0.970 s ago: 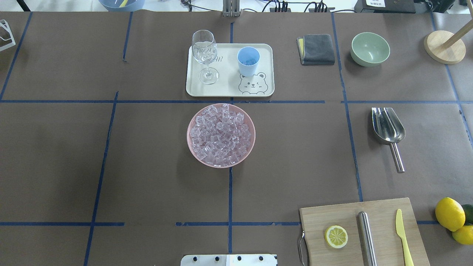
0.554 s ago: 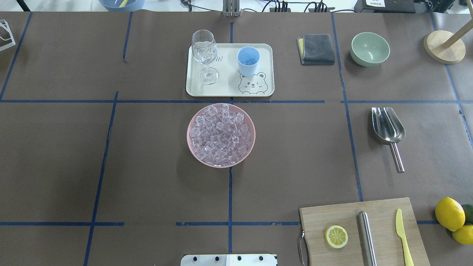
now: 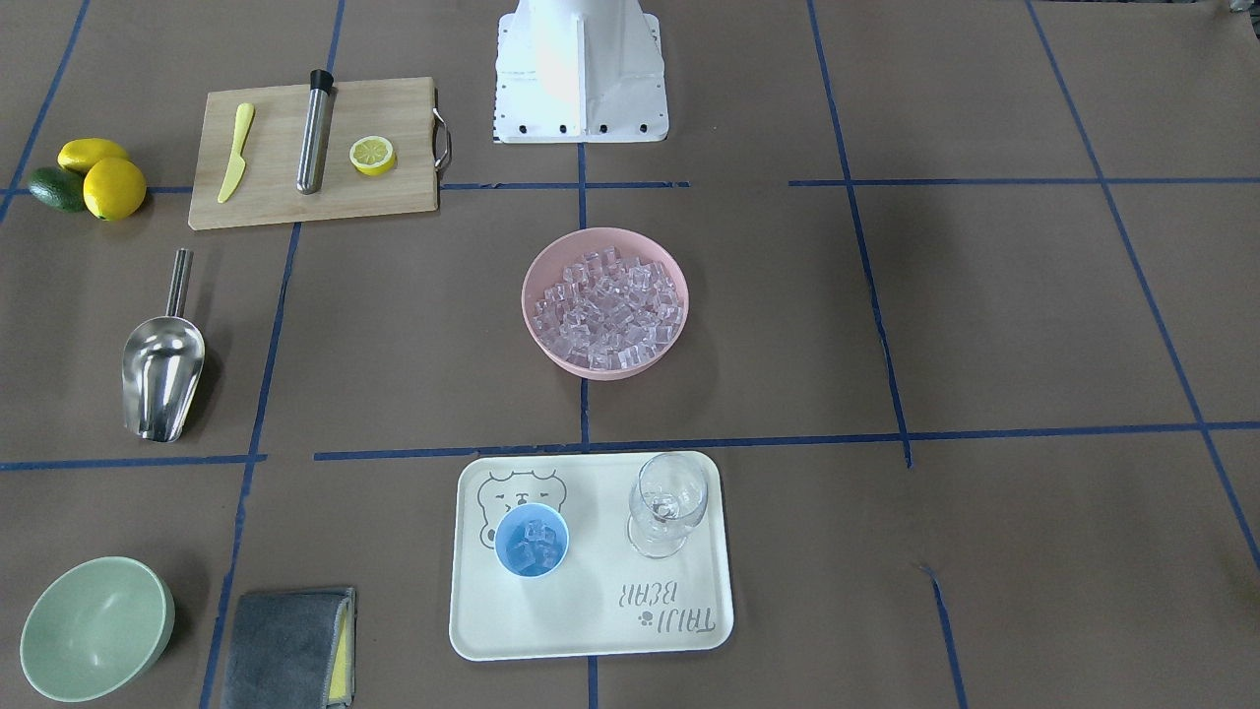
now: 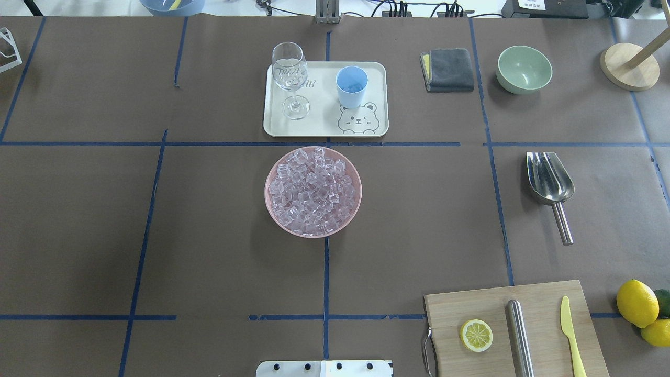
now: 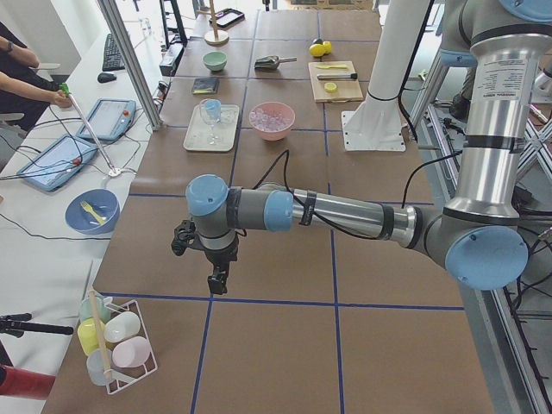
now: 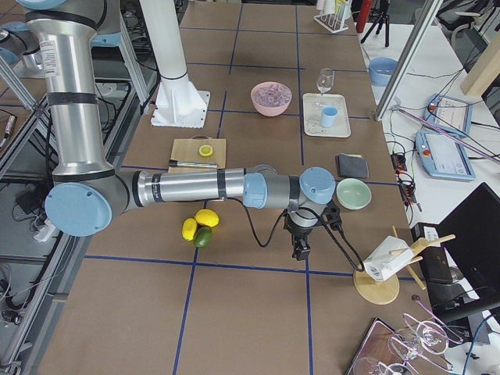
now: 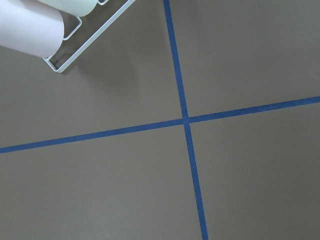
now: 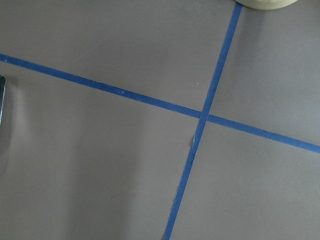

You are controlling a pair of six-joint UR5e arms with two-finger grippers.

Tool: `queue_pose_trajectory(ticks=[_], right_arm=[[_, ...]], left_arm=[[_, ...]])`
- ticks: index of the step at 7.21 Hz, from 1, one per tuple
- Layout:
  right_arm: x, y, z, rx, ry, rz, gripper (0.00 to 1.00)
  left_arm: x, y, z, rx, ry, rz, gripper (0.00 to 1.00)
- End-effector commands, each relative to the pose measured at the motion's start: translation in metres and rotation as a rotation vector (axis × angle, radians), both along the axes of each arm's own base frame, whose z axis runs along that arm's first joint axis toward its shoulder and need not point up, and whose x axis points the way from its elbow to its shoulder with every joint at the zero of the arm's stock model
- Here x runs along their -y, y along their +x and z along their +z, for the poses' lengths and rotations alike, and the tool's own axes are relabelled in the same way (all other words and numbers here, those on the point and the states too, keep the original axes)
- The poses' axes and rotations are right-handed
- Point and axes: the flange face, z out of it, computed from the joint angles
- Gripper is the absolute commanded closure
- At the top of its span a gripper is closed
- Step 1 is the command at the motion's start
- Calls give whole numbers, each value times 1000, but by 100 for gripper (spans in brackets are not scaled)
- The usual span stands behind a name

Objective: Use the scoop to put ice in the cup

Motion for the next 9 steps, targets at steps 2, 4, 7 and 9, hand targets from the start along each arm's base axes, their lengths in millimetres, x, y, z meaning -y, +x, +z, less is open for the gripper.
queue_pose_trajectory(ticks=[2, 4, 7, 9], right_arm=[[0, 0, -1, 7, -4, 9, 0], [-1, 0, -2, 6, 0, 9, 0], [-9, 0, 5, 5, -13, 9, 0], [-13, 0, 7, 6, -19, 10, 0]], left_arm=[[-14, 5, 30, -80, -5, 4, 0], [-11, 3, 36, -75, 11, -4, 0], [-11, -34, 33, 6, 20, -69, 0], [-13, -35, 28, 8, -3, -69, 0]])
